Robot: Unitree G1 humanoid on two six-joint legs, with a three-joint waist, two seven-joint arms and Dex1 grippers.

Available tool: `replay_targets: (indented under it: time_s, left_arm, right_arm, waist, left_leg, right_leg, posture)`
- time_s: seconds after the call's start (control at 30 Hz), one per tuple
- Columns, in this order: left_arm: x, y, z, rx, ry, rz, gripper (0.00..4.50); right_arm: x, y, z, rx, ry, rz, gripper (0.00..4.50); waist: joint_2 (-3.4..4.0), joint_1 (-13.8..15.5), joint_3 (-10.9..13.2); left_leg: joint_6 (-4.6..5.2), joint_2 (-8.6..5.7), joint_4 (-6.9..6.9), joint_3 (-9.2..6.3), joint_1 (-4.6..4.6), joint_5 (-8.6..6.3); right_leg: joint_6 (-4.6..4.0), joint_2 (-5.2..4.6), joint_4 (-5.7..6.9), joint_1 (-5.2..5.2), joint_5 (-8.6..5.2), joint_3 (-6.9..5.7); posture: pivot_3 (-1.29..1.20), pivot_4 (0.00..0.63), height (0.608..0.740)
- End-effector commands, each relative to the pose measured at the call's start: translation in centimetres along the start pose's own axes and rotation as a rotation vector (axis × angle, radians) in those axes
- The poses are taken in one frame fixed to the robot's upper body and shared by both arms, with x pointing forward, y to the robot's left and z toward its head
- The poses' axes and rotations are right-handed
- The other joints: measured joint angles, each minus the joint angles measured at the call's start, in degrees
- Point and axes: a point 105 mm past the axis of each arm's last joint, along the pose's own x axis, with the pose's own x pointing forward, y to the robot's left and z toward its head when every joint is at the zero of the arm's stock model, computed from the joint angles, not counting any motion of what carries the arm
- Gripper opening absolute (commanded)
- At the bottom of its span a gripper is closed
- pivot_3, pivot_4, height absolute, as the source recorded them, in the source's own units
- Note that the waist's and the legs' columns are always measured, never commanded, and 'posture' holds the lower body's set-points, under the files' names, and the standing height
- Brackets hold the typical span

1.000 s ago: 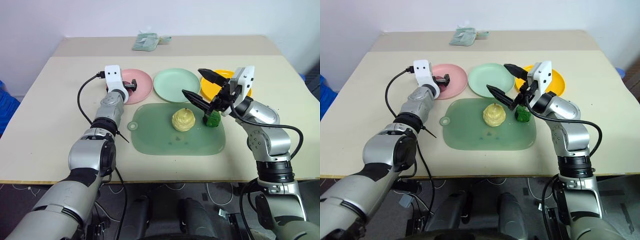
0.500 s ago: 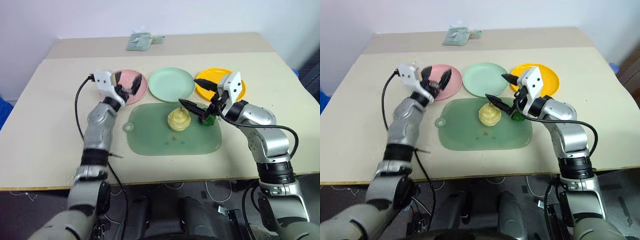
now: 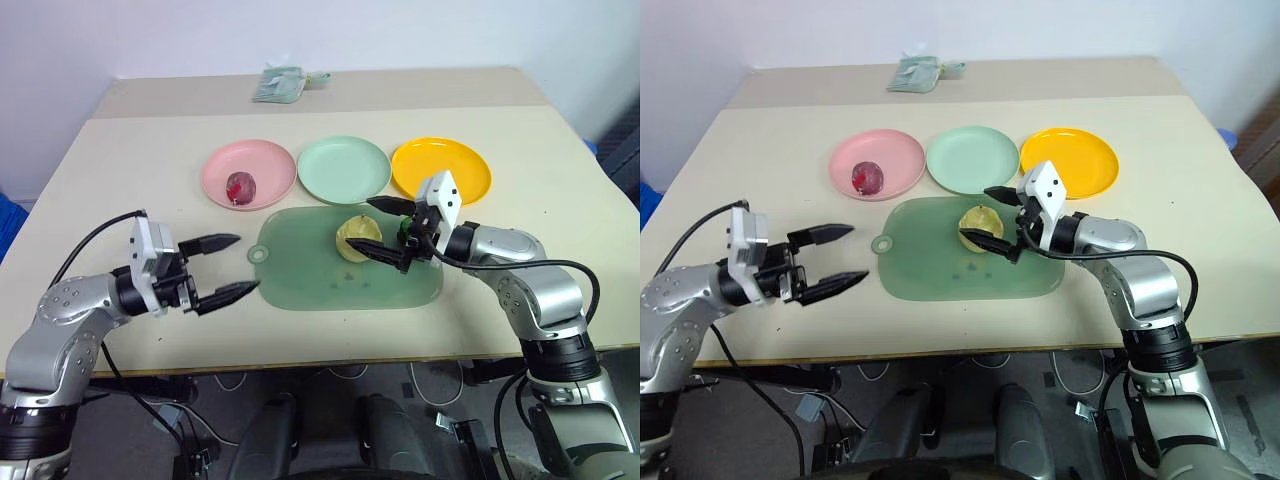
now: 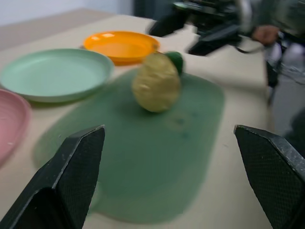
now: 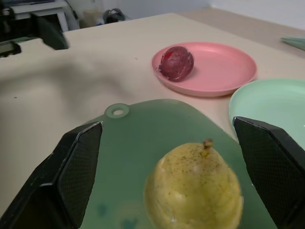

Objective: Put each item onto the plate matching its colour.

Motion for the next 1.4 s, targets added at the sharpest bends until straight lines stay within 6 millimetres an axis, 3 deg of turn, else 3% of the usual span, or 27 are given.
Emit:
replay_targets:
  time_s: [0.03, 0.33, 1.1, 1.4]
  left_arm:
    - [-0.5, -1.2, 1.4, 0.056, -0.019, -0.036, 4.43]
    - [-1.6, -3.0, 0.8, 0.064, 0.039, -0.061, 4.43]
    - [-1.2, -3.9, 0.8, 0.050, 0.024, -0.017, 4.43]
    - [-1.1, -3.9, 0.8, 0.050, 0.023, -0.002, 4.43]
  right_arm:
    - [0.3, -0.1, 0.8, -0.035, -0.022, 0.007, 4.50]
    - [1.1, -1.0, 0.2, -0.054, 0.012, -0.004, 4.50]
    - [2.0, -1.3, -3.5, -0.049, 0.109, 0.015, 4.50]
    - [2.1, -1.2, -3.7, -0.058, 0.102, 0.024, 4.50]
  waist:
    - [0.00, 0.1, 0.0]
    - [0.02, 0.0, 0.0]
    - [0.01, 0.0, 0.0]
    - [0.01, 0.0, 0.0]
  left_leg:
    - [0.00, 0.00, 0.00, 0.00, 0.00, 0.00]
    - [0.00, 0.02, -0.04, 0.02, 0.01, 0.00]
    - [0.00, 0.02, -0.03, 0.02, 0.02, -0.01]
    - [0.00, 0.02, -0.03, 0.02, 0.03, -0.01]
  right_leg:
    - [0.00, 0.00, 0.00, 0.00, 0.00, 0.00]
    - [-0.03, -0.01, -0.01, -0.02, -0.02, 0.00]
    - [-0.04, 0.00, -0.01, 0.00, -0.02, -0.02]
    - [-0.04, 0.01, -0.01, 0.01, -0.02, -0.02]
  posture:
    - [0.00, 0.150, 0.740]
    - [0.00, 0.150, 0.740]
    - [0.00, 0.150, 0.740]
    - [0.00, 0.150, 0.740]
